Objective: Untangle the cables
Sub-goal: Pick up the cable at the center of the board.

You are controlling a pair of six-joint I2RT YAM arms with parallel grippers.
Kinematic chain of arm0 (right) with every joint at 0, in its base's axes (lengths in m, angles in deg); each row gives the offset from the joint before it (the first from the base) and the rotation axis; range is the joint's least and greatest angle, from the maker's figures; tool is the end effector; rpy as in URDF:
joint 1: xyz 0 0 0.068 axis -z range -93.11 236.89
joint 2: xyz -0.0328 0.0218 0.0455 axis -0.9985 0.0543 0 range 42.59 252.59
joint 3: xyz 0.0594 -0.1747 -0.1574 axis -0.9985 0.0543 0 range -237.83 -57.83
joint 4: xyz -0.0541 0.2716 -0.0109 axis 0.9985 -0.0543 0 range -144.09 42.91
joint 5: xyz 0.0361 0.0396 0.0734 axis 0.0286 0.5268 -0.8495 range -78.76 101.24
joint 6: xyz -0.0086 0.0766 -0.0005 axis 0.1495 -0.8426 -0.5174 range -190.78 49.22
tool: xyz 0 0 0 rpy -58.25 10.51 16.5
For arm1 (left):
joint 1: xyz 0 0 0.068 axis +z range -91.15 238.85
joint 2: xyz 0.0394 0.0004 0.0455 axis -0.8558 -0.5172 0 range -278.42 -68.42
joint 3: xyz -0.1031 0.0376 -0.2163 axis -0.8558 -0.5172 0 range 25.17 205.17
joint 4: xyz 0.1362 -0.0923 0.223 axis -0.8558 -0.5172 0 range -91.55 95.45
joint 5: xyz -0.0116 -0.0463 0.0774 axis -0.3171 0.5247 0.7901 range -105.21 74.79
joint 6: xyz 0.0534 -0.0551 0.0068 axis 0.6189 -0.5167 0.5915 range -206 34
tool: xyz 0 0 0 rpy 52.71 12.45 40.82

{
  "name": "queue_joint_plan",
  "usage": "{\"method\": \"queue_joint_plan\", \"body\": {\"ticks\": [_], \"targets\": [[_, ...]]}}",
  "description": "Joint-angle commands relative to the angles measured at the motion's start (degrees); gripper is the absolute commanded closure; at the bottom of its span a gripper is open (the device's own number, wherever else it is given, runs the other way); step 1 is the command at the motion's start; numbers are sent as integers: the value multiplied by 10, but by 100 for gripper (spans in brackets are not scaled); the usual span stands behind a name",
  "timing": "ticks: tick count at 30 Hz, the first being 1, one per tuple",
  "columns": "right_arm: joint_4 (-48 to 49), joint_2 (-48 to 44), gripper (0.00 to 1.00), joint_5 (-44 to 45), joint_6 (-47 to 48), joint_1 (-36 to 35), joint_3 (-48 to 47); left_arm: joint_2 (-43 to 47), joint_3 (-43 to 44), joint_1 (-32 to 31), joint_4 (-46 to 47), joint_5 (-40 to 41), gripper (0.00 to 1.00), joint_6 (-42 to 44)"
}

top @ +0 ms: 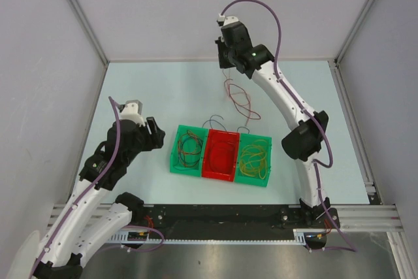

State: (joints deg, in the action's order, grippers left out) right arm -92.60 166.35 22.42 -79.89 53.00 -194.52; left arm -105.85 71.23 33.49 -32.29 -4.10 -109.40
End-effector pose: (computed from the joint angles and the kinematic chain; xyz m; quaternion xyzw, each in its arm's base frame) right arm 0.4283 0.2723 0.3493 -0.1417 0.8627 0.0957 0.4760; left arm 0.1915 -0.0767 0.2862 -0.0344 0.8587 -0.1321 0.4939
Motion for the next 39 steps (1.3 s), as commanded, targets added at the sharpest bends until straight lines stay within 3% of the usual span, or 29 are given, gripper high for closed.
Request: {"method": "queue_joint_plan", "body": {"ticks": [1, 23, 39], "targets": [[18, -56, 100, 15, 15, -14, -24, 9, -3, 6, 17, -10, 35, 12], [85, -237, 100, 43, 67, -79, -23, 5, -3, 7, 15, -7, 36, 11], [110, -348, 100, 65, 80, -144, 70, -1, -3, 8, 14, -8, 36, 11]]}}
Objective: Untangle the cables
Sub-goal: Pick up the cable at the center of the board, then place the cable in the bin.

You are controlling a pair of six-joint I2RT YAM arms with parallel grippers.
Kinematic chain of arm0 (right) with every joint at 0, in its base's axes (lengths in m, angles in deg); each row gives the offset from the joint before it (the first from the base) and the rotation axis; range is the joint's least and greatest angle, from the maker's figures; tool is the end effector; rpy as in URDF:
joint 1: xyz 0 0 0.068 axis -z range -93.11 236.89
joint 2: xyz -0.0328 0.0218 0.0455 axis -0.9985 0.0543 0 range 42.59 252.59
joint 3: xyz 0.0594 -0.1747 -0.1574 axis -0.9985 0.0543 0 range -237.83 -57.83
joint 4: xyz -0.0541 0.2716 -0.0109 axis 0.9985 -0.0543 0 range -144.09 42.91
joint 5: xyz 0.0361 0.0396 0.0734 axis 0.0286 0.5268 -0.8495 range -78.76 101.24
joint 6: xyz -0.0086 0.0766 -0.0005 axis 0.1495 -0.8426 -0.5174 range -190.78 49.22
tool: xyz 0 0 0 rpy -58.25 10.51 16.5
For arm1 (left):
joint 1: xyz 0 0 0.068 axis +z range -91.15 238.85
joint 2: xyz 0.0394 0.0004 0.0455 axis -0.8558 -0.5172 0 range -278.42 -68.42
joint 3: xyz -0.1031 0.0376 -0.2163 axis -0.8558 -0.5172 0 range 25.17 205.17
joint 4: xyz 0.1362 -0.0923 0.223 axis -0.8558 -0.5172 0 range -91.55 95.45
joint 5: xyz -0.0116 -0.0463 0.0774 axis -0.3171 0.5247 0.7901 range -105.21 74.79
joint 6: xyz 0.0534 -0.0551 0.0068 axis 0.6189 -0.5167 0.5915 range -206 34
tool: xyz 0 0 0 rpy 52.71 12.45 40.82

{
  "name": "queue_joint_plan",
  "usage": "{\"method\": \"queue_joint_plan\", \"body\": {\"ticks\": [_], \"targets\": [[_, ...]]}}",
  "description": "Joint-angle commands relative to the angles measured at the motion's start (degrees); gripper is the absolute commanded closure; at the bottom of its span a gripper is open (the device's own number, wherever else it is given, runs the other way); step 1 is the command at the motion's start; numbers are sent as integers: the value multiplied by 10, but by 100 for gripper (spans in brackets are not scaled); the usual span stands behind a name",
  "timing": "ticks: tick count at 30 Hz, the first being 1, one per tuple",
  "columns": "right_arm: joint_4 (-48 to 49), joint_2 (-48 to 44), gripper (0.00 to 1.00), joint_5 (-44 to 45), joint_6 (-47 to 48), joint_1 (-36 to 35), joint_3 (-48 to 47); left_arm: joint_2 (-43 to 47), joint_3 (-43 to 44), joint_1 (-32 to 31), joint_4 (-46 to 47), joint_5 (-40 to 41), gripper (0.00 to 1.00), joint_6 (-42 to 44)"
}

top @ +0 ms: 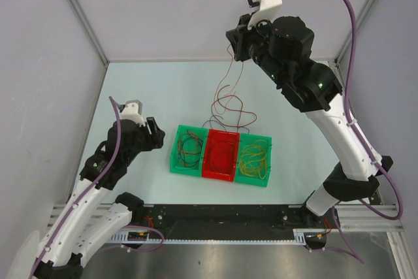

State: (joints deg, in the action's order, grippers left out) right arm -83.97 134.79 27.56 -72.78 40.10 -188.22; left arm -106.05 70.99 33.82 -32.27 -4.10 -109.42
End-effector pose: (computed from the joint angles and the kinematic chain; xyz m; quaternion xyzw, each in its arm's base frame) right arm 0.2424 0.2310 0.5579 -0.1699 0.6785 0.2020 0.6856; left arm 0.1926 -0.0759 0.2841 -0.0367 0.8605 -0.1293 0.4914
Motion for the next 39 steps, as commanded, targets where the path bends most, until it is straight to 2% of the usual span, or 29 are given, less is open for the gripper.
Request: {"method": "queue_joint_plan", "body": {"ticks": [1, 14, 22, 29, 39], "targets": [[20, -37, 100, 17, 9, -17, 11, 1, 0, 4, 14, -9, 35, 11], [12, -155, 100, 35, -20, -26, 149, -4, 0, 4, 17, -19, 36, 14], [-1, -239, 100, -7, -29, -26, 218, -10, 0, 4, 17, -21, 35, 14], [-17, -280, 100, -78, -32, -27, 269, -13, 0, 3, 17, -21, 36, 14], [-15, -316, 100, -101, -47, -24, 341, -15, 1, 4, 17, -23, 36, 14]]}}
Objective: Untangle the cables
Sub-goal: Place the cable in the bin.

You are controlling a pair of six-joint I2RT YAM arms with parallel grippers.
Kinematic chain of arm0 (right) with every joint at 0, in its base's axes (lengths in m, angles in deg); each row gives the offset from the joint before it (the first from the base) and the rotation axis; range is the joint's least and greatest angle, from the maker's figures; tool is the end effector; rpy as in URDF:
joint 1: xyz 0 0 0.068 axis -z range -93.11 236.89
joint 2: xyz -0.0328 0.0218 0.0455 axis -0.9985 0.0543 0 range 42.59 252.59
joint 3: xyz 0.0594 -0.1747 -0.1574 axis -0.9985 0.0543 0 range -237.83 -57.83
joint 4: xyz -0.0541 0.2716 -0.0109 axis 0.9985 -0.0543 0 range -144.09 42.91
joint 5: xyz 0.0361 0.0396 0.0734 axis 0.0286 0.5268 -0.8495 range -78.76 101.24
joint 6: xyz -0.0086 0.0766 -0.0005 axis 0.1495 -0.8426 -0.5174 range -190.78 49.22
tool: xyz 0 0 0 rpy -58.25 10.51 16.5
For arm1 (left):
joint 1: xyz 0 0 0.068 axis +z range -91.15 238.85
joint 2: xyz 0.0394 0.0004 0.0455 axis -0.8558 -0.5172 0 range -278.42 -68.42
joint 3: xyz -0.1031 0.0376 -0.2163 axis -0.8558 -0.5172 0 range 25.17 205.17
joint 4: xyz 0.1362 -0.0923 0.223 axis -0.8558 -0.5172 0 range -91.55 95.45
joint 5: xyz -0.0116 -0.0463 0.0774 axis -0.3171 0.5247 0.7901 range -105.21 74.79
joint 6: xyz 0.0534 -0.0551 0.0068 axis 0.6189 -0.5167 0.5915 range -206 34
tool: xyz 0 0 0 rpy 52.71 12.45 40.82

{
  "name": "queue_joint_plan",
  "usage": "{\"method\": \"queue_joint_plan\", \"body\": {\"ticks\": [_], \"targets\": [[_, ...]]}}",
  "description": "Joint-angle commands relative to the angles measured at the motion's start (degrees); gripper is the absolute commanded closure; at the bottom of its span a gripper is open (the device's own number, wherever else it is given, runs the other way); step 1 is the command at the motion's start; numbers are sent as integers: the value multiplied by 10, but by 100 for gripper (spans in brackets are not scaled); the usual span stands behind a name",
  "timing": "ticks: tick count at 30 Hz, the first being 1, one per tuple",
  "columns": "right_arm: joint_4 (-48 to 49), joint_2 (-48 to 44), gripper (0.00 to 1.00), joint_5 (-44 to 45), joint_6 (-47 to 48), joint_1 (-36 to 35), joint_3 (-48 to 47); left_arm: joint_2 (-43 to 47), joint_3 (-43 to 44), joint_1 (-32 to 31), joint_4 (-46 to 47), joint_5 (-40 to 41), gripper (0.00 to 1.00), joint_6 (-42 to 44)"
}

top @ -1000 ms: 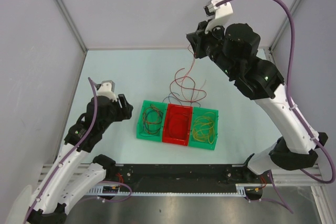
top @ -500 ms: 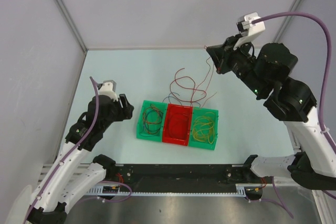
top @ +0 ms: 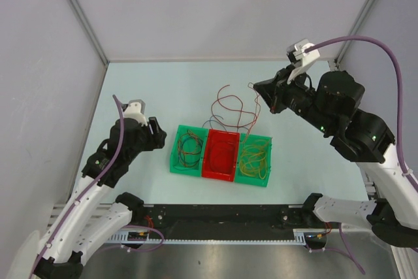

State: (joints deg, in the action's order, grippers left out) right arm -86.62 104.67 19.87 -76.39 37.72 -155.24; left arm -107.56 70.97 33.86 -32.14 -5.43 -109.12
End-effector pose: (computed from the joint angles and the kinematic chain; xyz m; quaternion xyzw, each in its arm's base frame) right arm 0.1567 0.1663 0.5090 -0.2236 0.6974 0.2633 0.6280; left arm 0.1964 -0.0792 0.2791 -0.0279 0.8674 -0.1324 0.4788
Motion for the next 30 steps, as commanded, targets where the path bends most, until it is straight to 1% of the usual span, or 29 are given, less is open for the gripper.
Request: {"method": "queue_joint_plan", "body": {"ticks": [1, 9, 13, 16, 20, 24, 30], "targets": [[12, -16, 100, -26, -11, -1, 14, -1, 1, 4, 15, -10, 37, 12], [19, -20, 100, -43, -4, 2, 33, 1, 1, 4, 15, -8, 36, 11], [21, -28, 100, -40, -6, 14, 69, 2, 0, 3, 14, -8, 36, 11], [23, -44, 100, -43, -21, 33, 97, 2, 0, 4, 14, -8, 36, 11], [20, -71, 100, -55, -41, 71, 159, 1, 0, 4, 15, -10, 36, 11], [9, -86, 100, -74, -63, 117, 198, -2, 0, 4, 15, -13, 37, 12], [-7, -69, 100, -80, -96, 127, 243, -2, 0, 4, 16, -13, 37, 12]]}}
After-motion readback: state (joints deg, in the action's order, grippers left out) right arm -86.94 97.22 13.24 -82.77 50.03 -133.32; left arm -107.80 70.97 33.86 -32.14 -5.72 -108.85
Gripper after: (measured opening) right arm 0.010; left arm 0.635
